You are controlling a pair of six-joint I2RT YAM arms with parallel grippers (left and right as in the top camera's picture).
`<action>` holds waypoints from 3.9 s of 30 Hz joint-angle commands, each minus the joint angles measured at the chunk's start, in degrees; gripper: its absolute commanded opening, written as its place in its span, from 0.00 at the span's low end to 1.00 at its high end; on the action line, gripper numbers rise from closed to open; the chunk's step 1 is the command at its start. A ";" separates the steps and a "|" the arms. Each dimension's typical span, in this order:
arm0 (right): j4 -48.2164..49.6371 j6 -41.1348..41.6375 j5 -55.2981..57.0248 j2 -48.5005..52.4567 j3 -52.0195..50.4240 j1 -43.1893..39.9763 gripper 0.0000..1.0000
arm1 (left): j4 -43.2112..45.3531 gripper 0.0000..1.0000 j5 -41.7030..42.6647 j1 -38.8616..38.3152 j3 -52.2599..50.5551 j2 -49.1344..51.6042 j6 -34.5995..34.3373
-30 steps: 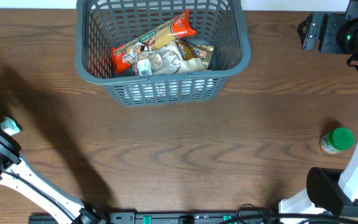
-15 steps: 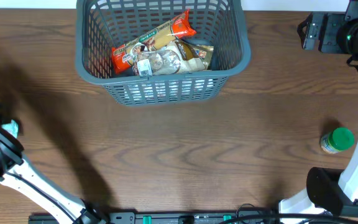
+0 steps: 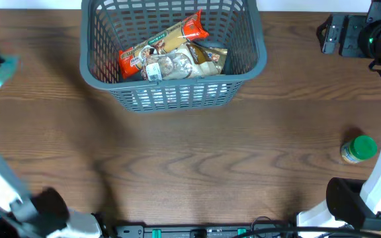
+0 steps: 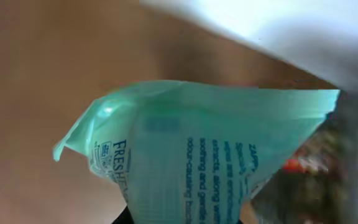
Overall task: Pack container
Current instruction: 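Carry the green wrapper into the basket and release it, then lower the right gripper onto the green-capped jar and grasp it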
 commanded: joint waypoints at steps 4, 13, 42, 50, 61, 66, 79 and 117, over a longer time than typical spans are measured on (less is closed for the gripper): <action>-0.31 0.98 -0.24 0.20 -0.11 0.59 0.99 | 5.46 0.06 6.05 -15.93 0.79 -5.25 36.92; -0.28 1.01 -0.26 0.20 -0.11 0.59 0.99 | 24.90 0.06 6.12 -33.05 0.79 -0.15 49.05; -2.67 0.98 -0.20 0.20 -0.11 0.59 0.99 | 20.57 0.99 -3.89 -35.60 0.68 28.28 47.32; -2.21 1.01 -0.24 0.20 -0.11 0.59 0.99 | 16.55 0.98 -4.52 -35.21 0.70 21.75 37.73; 9.84 1.68 -2.54 0.17 -0.09 0.98 0.99 | 9.27 0.98 -13.09 -26.49 0.68 0.46 17.27; 10.49 5.70 4.28 -0.55 0.33 0.90 0.99 | 2.89 0.99 -13.00 -15.21 0.68 -2.95 4.90; -8.17 22.58 17.77 -5.92 -1.38 -15.61 0.99 | -3.19 0.98 -2.08 0.87 -3.37 -3.04 -1.38; 36.94 27.04 2.67 -8.79 -80.41 -35.63 0.99 | -5.75 0.99 -2.27 0.81 -3.48 -3.04 0.39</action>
